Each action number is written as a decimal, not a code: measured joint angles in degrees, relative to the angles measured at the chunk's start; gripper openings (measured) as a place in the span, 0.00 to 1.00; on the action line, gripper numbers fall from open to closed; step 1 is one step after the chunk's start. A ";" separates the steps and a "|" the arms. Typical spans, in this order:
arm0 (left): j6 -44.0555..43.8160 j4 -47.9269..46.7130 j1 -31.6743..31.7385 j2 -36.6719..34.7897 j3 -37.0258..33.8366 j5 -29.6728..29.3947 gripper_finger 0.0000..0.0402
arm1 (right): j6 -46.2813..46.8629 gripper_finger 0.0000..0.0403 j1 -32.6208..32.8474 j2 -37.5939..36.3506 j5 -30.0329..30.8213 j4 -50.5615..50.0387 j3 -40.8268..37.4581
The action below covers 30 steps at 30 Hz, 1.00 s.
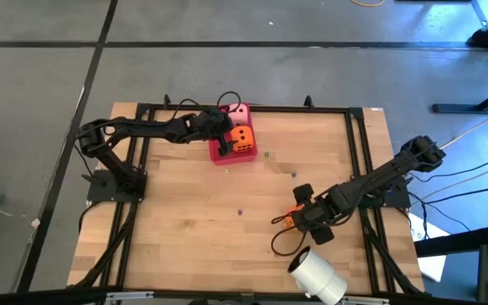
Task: Pick & Place Dice
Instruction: Put the big orange dice into the red bin
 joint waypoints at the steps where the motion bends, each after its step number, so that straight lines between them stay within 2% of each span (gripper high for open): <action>1: 0.00 0.00 0.00 -0.01 0.00 -0.01 1.00 | 0.08 0.99 -0.01 0.07 0.01 0.01 0.01; 12: 0.00 0.00 0.00 -0.01 0.00 0.02 1.00 | 1.96 0.99 -1.06 -0.15 1.63 -0.31 0.71; 30: 0.00 0.00 0.00 0.01 0.00 -0.01 1.00 | -0.88 0.99 -4.17 -0.15 -4.16 -0.47 0.71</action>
